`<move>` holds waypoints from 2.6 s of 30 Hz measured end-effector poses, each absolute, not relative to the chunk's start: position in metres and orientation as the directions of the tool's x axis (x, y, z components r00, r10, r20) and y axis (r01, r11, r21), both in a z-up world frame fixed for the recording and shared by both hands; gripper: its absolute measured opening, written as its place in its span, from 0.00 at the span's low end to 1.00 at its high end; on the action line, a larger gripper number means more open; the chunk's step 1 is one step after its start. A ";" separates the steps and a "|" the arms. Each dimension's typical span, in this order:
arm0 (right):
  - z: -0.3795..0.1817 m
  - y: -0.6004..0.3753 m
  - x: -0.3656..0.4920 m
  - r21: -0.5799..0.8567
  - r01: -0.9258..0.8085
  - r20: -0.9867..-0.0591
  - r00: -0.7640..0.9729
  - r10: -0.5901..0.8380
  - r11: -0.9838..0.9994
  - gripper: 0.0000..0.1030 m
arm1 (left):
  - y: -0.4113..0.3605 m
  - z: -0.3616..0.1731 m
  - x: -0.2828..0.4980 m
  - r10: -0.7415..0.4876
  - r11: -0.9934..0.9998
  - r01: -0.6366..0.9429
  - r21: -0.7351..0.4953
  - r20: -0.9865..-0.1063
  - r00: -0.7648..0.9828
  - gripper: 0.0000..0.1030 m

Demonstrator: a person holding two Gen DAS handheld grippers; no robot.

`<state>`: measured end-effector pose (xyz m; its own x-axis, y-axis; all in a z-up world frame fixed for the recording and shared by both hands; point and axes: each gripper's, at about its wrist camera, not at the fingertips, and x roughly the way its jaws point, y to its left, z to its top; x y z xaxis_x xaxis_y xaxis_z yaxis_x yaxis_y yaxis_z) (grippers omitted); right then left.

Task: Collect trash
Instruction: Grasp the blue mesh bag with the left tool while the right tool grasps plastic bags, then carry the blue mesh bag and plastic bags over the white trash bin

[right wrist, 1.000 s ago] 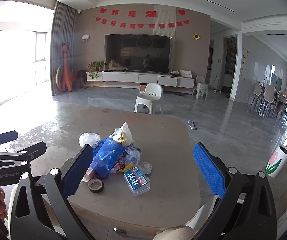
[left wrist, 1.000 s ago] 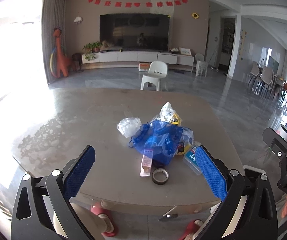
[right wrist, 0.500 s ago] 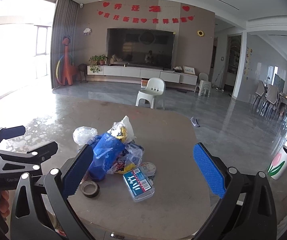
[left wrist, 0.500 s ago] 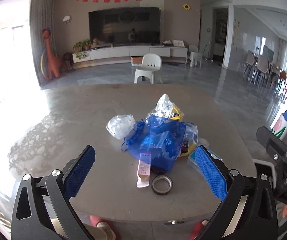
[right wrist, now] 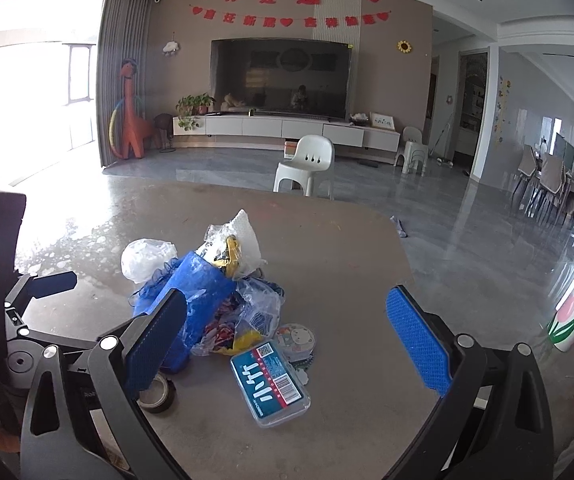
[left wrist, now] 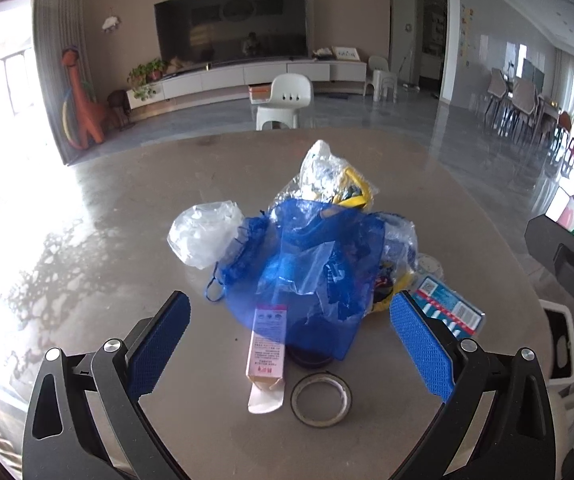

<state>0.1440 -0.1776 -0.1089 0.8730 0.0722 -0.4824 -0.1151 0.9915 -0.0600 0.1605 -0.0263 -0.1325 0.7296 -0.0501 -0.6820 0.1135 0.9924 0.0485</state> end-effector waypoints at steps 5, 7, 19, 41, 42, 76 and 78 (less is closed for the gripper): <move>-0.120 -0.178 0.164 -0.042 -0.123 -0.498 0.863 0.086 0.992 0.97 | -0.023 -0.149 0.185 -0.037 0.994 0.100 0.052 -0.686 0.727 0.96; -0.126 -0.176 0.171 -0.039 -0.133 -0.505 0.858 0.096 0.990 0.97 | -0.022 -0.154 0.195 -0.036 0.994 0.099 0.050 -0.696 0.717 0.96; -0.142 -0.169 0.186 -0.018 -0.152 -0.538 0.835 0.119 0.988 0.97 | -0.009 -0.200 0.242 -0.197 0.980 0.146 -0.138 -0.799 0.568 0.32; -0.195 -0.163 0.246 0.066 -0.175 -0.692 0.701 0.171 0.982 0.46 | 0.017 -0.131 0.194 -0.219 0.976 0.165 -0.144 -0.623 0.751 0.01; -0.196 -0.165 0.246 0.091 -0.183 -0.698 0.689 0.193 0.979 0.42 | 0.018 -0.128 0.192 -0.218 0.976 0.162 -0.145 -0.621 0.753 0.01; -0.043 -0.291 0.054 0.028 -0.024 -0.407 0.913 0.033 0.999 0.32 | -0.077 -0.067 0.124 -0.377 0.920 0.375 -0.117 -0.526 0.762 0.01; -0.044 -0.303 0.050 0.029 0.003 -0.407 0.913 0.009 1.000 0.32 | -0.090 -0.069 0.126 -0.401 0.908 0.400 -0.123 -0.531 0.747 0.01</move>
